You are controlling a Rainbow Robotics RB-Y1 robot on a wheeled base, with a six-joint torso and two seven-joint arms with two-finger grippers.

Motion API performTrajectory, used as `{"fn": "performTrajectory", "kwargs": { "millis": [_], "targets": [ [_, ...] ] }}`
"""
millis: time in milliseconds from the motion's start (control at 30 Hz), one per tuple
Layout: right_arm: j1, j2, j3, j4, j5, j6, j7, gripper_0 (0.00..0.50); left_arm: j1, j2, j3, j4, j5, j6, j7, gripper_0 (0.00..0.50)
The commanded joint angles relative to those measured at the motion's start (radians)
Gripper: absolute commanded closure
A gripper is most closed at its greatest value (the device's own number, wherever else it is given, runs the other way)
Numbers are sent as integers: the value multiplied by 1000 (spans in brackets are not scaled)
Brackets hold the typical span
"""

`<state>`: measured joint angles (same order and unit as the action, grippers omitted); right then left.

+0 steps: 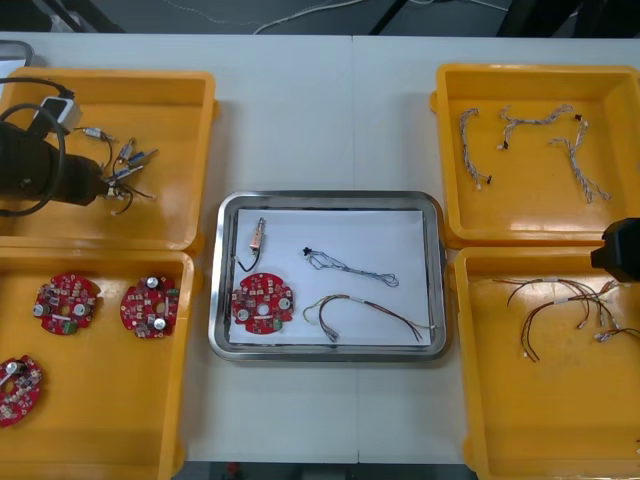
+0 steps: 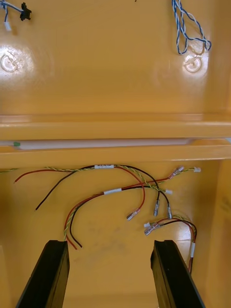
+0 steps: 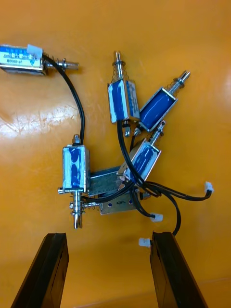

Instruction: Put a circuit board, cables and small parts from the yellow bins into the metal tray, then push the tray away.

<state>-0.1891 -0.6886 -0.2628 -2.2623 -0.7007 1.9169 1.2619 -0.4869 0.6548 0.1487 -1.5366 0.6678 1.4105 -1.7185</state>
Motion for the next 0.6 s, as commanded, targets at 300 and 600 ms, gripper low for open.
{"fn": "performTrajectory", "kwargs": {
  "millis": [300,600],
  "targets": [
    [28,-40,-36,-43,-40,3,-62,0,14,42,66,67,85,-22,-454,0],
    [28,-40,-36,-48,-51,3,-64,0,-16,42,101,168,125,-62,-618,0]
  ]
}}
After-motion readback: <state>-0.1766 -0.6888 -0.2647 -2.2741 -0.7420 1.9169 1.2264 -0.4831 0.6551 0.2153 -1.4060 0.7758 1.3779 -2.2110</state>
